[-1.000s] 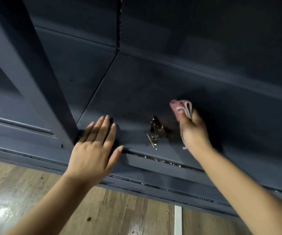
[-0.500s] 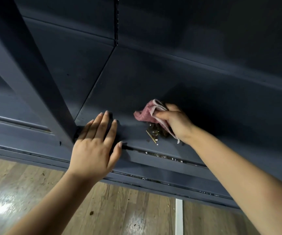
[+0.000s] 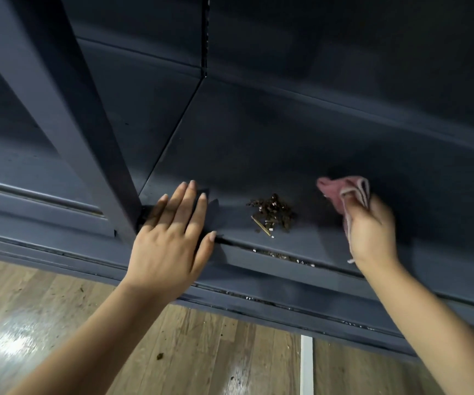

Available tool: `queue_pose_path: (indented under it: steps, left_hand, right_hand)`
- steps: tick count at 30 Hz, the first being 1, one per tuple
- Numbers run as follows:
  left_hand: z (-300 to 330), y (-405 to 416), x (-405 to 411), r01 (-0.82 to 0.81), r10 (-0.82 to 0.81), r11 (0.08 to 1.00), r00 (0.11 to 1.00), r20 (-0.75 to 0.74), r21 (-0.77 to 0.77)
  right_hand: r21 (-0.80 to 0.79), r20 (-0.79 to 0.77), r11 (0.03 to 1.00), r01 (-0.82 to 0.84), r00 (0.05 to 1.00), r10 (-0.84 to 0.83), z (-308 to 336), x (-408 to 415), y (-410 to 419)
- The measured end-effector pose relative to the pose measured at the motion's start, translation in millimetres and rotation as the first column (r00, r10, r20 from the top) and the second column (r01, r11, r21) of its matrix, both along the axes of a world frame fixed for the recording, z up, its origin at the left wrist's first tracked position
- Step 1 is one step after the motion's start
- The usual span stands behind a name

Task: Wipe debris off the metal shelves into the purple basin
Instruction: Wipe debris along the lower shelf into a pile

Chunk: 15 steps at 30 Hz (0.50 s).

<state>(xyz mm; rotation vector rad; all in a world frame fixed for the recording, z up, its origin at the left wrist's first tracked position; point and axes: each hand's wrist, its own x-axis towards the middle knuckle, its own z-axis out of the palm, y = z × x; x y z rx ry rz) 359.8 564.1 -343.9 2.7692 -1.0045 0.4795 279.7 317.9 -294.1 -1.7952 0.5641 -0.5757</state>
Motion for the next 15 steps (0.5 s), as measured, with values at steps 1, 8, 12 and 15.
queue_pose_path:
  steps: [1,8,12,15]
  left_hand:
    - [-1.4,0.3,-0.2,0.003,-0.003,1.000,1.000,-0.003,0.001]
    - [-1.6,-0.7,-3.4,-0.022,0.023,1.000,0.999,-0.025,0.018]
    - [-3.7,-0.8,-2.4,-0.019,0.019,1.000,1.000,-0.021,0.001]
    - [-4.5,-1.4,-3.2,-0.033,0.033,0.999,0.999,-0.023,-0.001]
  right_hand:
    - [-0.164,-0.080,0.982,0.091,0.991,-0.105,-3.5,-5.4,2.3]
    - [-0.472,-0.232,0.875,0.107,0.943,-0.240,-15.5,26.8,77.0]
    - [-0.478,-0.242,0.879,0.010,0.960,-0.143,-12.4,48.2,105.1]
    - [-0.270,-0.278,0.959,-0.088,0.961,0.010,-14.6,58.8,102.3]
